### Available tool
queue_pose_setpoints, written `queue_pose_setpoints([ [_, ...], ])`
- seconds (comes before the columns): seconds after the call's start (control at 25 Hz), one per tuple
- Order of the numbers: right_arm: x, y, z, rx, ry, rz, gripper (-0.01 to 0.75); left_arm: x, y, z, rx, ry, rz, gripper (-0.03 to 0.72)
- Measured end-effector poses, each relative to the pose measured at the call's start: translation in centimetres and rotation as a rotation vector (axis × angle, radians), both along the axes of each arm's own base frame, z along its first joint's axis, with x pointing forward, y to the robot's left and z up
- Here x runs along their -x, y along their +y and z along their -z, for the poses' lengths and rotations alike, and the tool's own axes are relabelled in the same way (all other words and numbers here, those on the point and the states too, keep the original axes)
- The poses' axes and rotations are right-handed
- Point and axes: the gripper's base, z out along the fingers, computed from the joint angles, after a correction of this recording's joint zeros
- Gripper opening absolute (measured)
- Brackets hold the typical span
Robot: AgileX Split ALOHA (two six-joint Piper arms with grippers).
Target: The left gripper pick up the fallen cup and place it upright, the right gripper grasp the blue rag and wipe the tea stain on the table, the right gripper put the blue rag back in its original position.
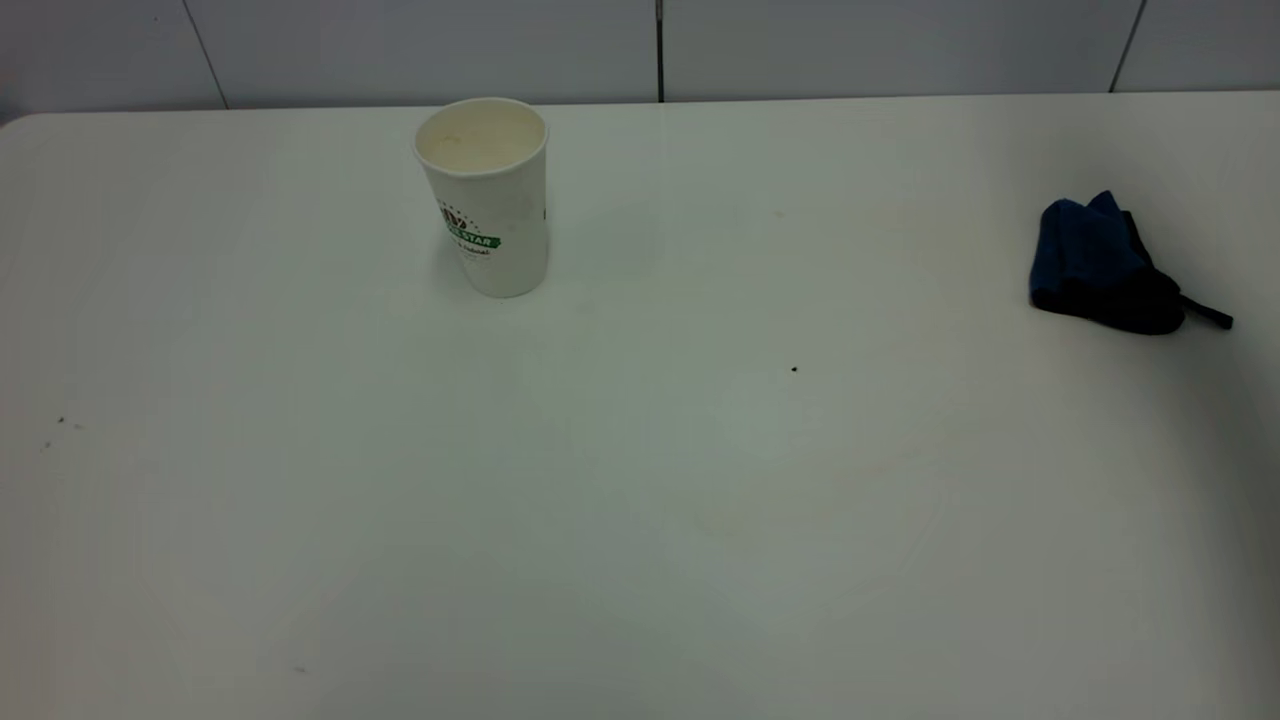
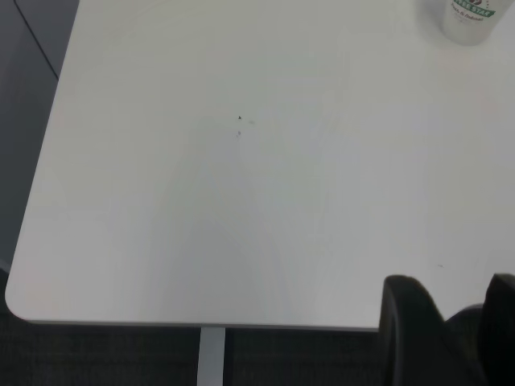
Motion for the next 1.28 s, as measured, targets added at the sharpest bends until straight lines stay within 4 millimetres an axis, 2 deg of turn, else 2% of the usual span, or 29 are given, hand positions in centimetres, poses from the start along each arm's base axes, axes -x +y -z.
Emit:
queue_pose_setpoints([
  [0.12, 3.7, 1.3, -2.3, 0.001, -0.025, -0.018, 0.559, 0.0, 0.0, 0.0, 0.000, 0.000, 0.000, 0.240],
  [0.24, 7.8, 2.5, -3.4, -0.002, -0.028, -0.042, 0.559, 0.0, 0.0, 0.0, 0.000, 0.000, 0.000, 0.240],
  [0.44, 14.6, 3.1, -5.6, 0.003, -0.095, -0.037, 0.559, 0.0, 0.0, 0.0, 0.000, 0.000, 0.000, 0.240],
  [0.56, 18.0, 3.4, -6.4, -0.002, -0.147, -0.036, 0.558, 0.0, 0.0, 0.0, 0.000, 0.000, 0.000, 0.240],
  [0.8, 23.1, 3.9, -7.6, -0.009, -0.251, -0.024, 0.552, 0.0, 0.0, 0.0, 0.000, 0.000, 0.000, 0.240],
  [0.96, 25.8, 4.2, -5.8, -0.022, -0.239, -0.009, 0.548, 0.0, 0.0, 0.0, 0.000, 0.000, 0.000, 0.240],
  [1.2, 30.5, 4.7, 0.7, -0.054, -0.132, 0.007, 0.545, 0.0, 0.0, 0.0, 0.000, 0.000, 0.000, 0.240],
  [1.28, 32.4, 4.8, 2.7, -0.052, -0.154, 0.007, 0.545, 0.0, 0.0, 0.0, 0.000, 0.000, 0.000, 0.240],
])
